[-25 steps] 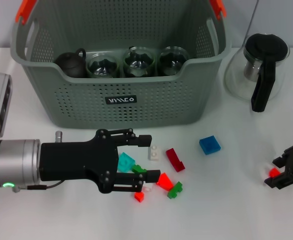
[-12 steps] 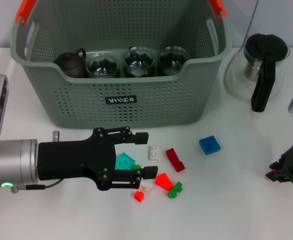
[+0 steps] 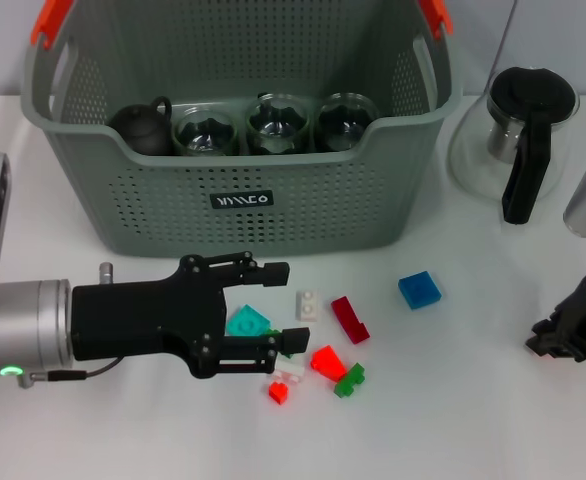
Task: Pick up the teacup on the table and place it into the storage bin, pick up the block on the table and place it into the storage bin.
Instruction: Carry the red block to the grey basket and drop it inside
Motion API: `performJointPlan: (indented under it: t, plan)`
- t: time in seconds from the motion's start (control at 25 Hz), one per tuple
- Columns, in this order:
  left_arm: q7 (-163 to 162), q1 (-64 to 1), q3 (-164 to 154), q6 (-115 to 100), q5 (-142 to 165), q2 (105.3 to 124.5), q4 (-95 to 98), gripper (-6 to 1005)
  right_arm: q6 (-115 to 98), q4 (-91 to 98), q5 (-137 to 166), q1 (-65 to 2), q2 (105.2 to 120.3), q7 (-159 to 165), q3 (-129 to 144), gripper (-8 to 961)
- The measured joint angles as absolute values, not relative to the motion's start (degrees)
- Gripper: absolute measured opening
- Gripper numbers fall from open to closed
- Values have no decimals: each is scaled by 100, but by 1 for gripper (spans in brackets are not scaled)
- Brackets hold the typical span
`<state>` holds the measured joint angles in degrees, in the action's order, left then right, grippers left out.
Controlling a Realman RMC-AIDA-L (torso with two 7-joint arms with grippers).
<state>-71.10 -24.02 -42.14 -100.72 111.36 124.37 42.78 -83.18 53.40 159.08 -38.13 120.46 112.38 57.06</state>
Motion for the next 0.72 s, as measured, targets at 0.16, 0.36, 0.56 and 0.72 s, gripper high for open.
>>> performJointPlan:
  t: [0.16, 0.36, 0.56, 0.72]
  plan:
    - [-7110, -2370, -4209, -10072, 11136, 12437, 4280, 769, -8513, 5606, 15699, -3764, 12032, 11212, 5712, 167]
    - [-7110, -2328, -4112, -10079, 11166, 12437, 4281, 769, -9329, 6305, 15047, -3752, 12027, 11219, 5690, 166]
    - [-7060, -2224, -3880, -10073, 11256, 12437, 4281, 768, -10054, 6901, 13823, -3904, 11988, 11507, 5628, 163]
    - [-6933, -2184, -3772, -10071, 11264, 12439, 4188, 768, -9927, 6867, 13091, -4397, 11964, 11808, 5607, 160]
